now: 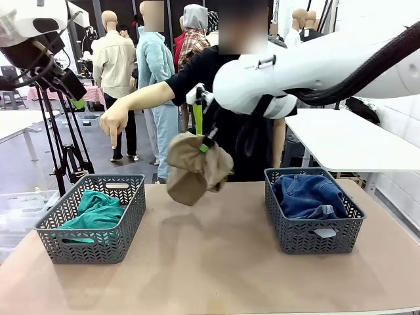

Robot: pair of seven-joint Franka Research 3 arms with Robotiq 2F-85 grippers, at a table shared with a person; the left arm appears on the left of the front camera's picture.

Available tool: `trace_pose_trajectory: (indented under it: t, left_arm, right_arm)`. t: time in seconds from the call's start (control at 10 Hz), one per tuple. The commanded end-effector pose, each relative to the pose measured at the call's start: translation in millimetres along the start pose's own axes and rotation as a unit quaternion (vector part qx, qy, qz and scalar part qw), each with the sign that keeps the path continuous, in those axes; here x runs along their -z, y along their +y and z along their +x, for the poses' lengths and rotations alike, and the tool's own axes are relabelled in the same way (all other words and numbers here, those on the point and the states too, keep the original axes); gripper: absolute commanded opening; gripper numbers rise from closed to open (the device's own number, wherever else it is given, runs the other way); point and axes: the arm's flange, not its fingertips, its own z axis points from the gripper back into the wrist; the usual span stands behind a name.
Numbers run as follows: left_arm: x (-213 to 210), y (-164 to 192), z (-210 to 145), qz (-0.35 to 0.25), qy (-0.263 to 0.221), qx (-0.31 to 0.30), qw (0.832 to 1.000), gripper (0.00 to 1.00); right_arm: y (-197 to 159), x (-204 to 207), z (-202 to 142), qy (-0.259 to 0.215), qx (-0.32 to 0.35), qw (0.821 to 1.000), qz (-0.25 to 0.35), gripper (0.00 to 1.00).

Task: Sort the tops and bottoms.
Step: Sort the clothes according to human instructions.

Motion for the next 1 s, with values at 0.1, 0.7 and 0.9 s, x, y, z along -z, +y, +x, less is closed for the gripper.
trace_pose_trajectory:
  t: [0.1,0.7,0.9]
  left_arm:
    - [-2,0,1,-0.002,0.004,0.002,1.0,0.99]
    - [-2,0,1,-0.002,0.004,0.002,1.0,0.99]
    - [-2,0,1,-0.002,0.004,0.002,1.0,0.99]
  right_arm:
    - [-5,16,56,-0.1,-0.09,0.989,0.063,0.0]
    - [15,85,143,-0.225,-0.18,0.942,0.17,0.0]
    - [17,131,156,-0.25,-0.193,0.928,0.195,0.0]
